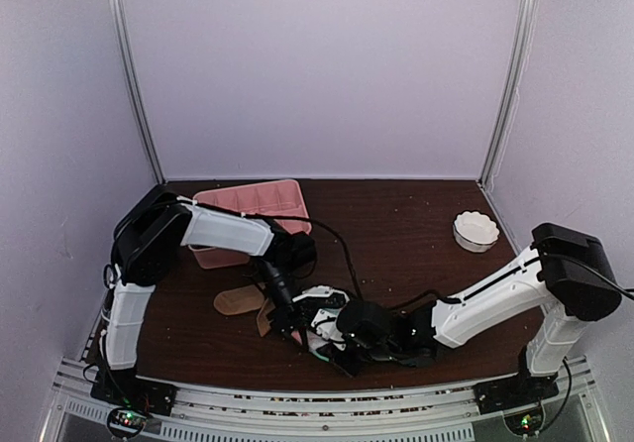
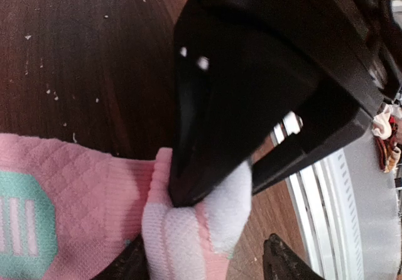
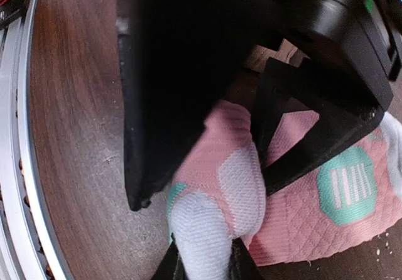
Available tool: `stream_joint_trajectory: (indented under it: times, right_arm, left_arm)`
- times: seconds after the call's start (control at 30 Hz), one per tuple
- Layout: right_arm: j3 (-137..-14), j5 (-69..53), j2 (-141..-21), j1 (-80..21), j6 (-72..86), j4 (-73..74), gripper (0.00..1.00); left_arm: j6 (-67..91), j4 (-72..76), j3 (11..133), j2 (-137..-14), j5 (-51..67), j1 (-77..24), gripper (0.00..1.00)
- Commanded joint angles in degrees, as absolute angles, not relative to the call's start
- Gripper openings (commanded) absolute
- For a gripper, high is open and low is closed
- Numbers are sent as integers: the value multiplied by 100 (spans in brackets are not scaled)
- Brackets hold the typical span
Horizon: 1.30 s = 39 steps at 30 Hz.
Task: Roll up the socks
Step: Pick up the sock from the center of the board.
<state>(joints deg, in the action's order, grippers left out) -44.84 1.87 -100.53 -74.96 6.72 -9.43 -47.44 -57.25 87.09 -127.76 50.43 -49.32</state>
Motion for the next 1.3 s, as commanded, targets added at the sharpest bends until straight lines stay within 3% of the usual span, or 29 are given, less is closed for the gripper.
stream_joint_trajectory:
  times: [0.0,0.4,0.73,1.13,1.27]
  right_arm:
    - [-3937,-999,-10413,-7432,1921,-339,7]
    - [-3590,-2041,-10661,-7151,3013,-129,8]
    - [-3314,-2418,-10986,-6558,3350,-89,9]
    - [-3380,-2577,-11312,-6319,3568,-59,8]
    - [-3462,-2650,-11320,-6289,3591,-41,8]
  left_arm:
    - [-4630,-4430,8067,-12301,4051,-4884,62]
    - [-4507,-3010,6385,-10419,3960,-4772,63]
    - [-4907,-3115,5943,-10200,4480,-4826,61]
    - [-4763,-2004,5407,-10028,3530,-5410,52]
    - [-4696,-1740,5368,-9828,3368,-5448,53]
